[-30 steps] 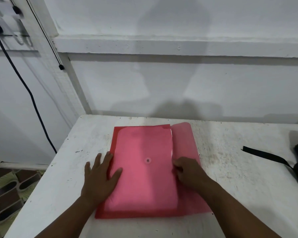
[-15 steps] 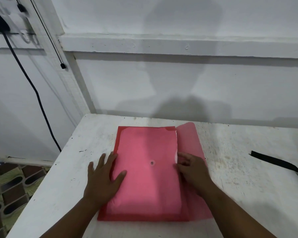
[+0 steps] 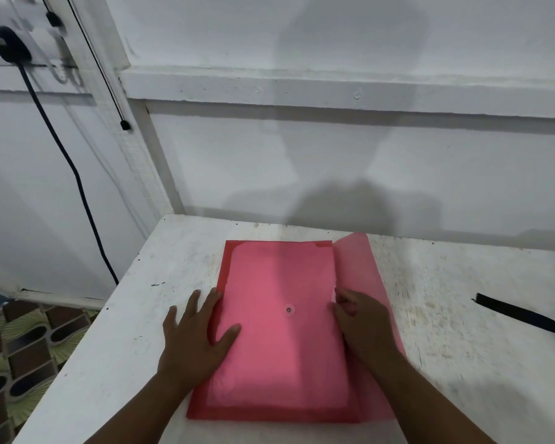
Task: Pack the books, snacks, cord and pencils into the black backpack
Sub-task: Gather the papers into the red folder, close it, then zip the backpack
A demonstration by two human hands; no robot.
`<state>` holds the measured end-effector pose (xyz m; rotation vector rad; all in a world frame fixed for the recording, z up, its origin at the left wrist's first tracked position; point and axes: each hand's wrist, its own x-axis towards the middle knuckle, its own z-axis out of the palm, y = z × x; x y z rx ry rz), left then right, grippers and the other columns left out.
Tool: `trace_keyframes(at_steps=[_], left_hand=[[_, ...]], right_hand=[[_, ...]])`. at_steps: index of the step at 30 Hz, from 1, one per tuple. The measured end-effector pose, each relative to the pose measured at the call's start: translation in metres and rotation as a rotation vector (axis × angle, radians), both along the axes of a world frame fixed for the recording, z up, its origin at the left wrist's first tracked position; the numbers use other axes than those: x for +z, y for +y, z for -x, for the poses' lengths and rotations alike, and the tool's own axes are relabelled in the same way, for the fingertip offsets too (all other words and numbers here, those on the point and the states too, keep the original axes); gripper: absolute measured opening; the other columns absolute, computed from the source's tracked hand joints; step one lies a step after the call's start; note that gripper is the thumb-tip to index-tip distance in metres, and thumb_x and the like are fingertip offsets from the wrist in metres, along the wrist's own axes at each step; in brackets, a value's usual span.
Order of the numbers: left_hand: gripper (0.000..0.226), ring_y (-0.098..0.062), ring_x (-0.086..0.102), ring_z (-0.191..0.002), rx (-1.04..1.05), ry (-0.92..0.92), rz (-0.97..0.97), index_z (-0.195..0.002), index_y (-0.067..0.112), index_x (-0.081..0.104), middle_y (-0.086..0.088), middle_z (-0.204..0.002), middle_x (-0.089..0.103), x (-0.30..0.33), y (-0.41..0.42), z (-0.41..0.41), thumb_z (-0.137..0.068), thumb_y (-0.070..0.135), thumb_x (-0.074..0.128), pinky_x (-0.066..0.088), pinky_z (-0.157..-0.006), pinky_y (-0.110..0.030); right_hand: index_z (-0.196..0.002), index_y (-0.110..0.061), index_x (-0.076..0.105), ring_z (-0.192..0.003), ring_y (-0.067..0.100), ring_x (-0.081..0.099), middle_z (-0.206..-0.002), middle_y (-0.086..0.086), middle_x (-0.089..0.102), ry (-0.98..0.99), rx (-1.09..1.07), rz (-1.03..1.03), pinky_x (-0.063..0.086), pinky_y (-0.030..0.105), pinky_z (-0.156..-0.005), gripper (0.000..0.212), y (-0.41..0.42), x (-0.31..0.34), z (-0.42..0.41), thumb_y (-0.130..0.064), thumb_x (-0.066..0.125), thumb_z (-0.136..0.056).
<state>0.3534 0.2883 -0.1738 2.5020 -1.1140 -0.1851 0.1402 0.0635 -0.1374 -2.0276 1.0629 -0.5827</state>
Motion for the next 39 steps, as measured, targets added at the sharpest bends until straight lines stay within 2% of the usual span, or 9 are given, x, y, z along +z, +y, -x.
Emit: trace_keyframes(at_steps=[1,5,7,11,22,25,30,36,39], left_hand=[[0.087,-0.009,0.004,-0.153,0.001,0.002,0.004,-0.155,0.036,0.022,0.012,-0.162,0.029,0.001,0.000,0.000,-0.084,0.085,0.023,-0.005,-0.124,-0.048],[0.087,-0.007,0.003,-0.153,0.007,-0.010,-0.009,-0.155,0.037,0.022,0.012,-0.162,0.028,0.001,-0.001,0.000,-0.083,0.085,0.021,-0.007,-0.124,-0.047],[0.087,-0.005,0.001,-0.152,0.007,-0.006,-0.006,-0.155,0.037,0.022,0.013,-0.162,0.027,0.001,-0.001,0.000,-0.083,0.086,0.021,-0.007,-0.124,-0.047],[0.088,-0.005,0.002,-0.152,0.006,-0.008,-0.007,-0.155,0.036,0.023,0.012,-0.162,0.027,0.001,0.000,0.001,-0.083,0.086,0.021,-0.006,-0.124,-0.048],[0.092,-0.007,0.004,-0.154,0.007,0.000,0.002,-0.154,0.037,0.023,0.014,-0.161,0.029,0.003,0.000,0.001,-0.080,0.090,0.016,-0.005,-0.124,-0.047],[0.089,-0.007,0.005,-0.153,0.011,0.005,0.001,-0.154,0.037,0.023,0.013,-0.162,0.029,0.003,0.000,0.001,-0.081,0.087,0.020,-0.005,-0.124,-0.047],[0.087,-0.009,0.006,-0.154,0.005,0.017,0.012,-0.154,0.036,0.024,0.012,-0.161,0.030,0.004,-0.001,0.002,-0.082,0.086,0.021,-0.004,-0.124,-0.047],[0.089,-0.007,0.003,-0.153,0.011,0.015,0.002,-0.155,0.037,0.022,0.011,-0.163,0.028,0.004,0.000,0.002,-0.081,0.087,0.020,-0.006,-0.124,-0.046],[0.090,-0.006,0.004,-0.154,0.012,0.021,0.016,-0.154,0.036,0.025,0.013,-0.162,0.029,0.004,-0.001,0.002,-0.080,0.088,0.019,-0.007,-0.124,-0.046]], right_hand=[[-0.119,-0.018,0.071,-0.097,0.006,0.062,-0.114,-0.005,0.068,0.035,0.056,0.059,0.039,0.003,-0.084,0.034,-0.002,-0.002,0.001,-0.021,0.075,-0.086],[-0.119,-0.039,0.067,-0.117,0.019,0.046,-0.134,-0.017,0.047,0.485,0.314,0.305,0.037,0.032,-0.090,0.049,-0.013,-0.005,0.009,-0.059,0.065,-0.074],[-0.125,-0.046,0.059,-0.130,0.022,0.033,-0.149,-0.019,0.032,0.573,0.357,0.274,0.029,0.038,-0.097,0.054,-0.018,-0.001,0.015,-0.064,0.065,-0.074],[-0.134,-0.056,0.048,-0.142,0.023,0.015,-0.162,-0.016,0.011,0.594,0.431,0.169,0.019,0.044,-0.110,0.061,-0.027,0.004,0.022,-0.066,0.066,-0.076],[-0.142,-0.060,0.033,-0.143,0.022,0.009,-0.165,-0.013,-0.001,0.611,0.454,0.210,0.016,0.043,-0.110,0.060,-0.026,0.001,0.023,-0.064,0.055,-0.087],[-0.148,-0.057,0.020,-0.145,0.025,0.006,-0.165,-0.010,-0.004,0.622,0.444,0.236,0.012,0.046,-0.113,0.065,-0.020,0.000,0.023,-0.068,0.045,-0.089],[-0.148,-0.059,0.008,-0.147,0.027,-0.004,-0.164,-0.010,-0.009,0.690,0.506,0.252,0.003,0.050,-0.116,0.099,-0.017,-0.007,0.029,-0.099,0.020,-0.059],[-0.145,-0.063,0.005,-0.144,0.032,0.001,-0.163,-0.007,-0.008,0.740,0.520,0.256,0.008,0.050,-0.114,0.089,-0.015,-0.003,0.019,-0.092,0.040,-0.068],[-0.144,-0.063,0.008,-0.136,0.030,0.013,-0.159,-0.006,0.004,0.711,0.487,0.305,0.015,0.046,-0.108,0.085,-0.012,-0.003,0.016,-0.091,0.037,-0.069]])
